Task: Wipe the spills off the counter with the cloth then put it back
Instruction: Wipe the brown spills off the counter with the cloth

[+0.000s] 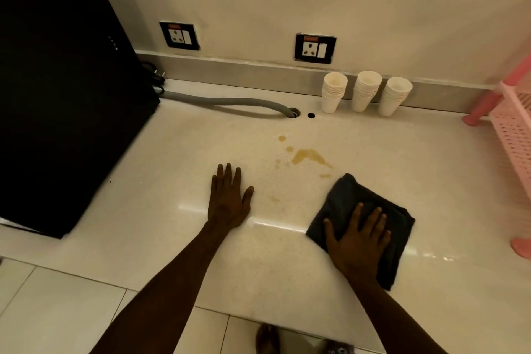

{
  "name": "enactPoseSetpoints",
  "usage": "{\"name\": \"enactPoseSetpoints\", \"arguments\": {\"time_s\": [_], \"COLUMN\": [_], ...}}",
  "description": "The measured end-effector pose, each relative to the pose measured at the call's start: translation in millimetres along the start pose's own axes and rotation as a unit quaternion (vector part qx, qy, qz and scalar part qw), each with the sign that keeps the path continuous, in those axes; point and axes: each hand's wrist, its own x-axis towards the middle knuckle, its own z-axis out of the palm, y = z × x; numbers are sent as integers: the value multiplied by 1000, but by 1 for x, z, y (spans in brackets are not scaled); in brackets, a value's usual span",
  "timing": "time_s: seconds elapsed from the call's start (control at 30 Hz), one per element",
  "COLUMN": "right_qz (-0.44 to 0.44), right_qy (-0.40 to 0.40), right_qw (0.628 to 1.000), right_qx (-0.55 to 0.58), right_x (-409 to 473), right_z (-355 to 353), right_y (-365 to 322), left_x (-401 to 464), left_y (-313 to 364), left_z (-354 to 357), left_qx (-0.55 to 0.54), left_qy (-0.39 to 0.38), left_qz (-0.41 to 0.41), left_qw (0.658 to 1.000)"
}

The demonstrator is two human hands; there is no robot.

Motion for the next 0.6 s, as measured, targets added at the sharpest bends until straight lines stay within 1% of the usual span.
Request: {"name": "enactPoseSetpoints", "arguments": {"time_s": [0.13,0.37,0.43,0.5,0.6], "right_qz": [-60,-151,-178,-203,-234], "right_qy": [-9,-38,-44,-49,-45], "right_qw": [998,987,982,978,971], "right_qx": [10,42,38,30,29], "right_x": [7,-16,-20,-23,-30], "right_z": [6,29,29,28,26], "right_y": [-39,-131,-148,-150,-125], "left_x": [1,8,9,10,11], "left_y": [0,-7,-8,-10,-6], "left_z": [6,10,11,11,10], "left_qx": [-31,-77,-91,-105,-111], "left_qy": [2,15,20,22,39], "left_qz": [7,5,2,-3,-19], "left_qw": [999,997,996,994,993]}}
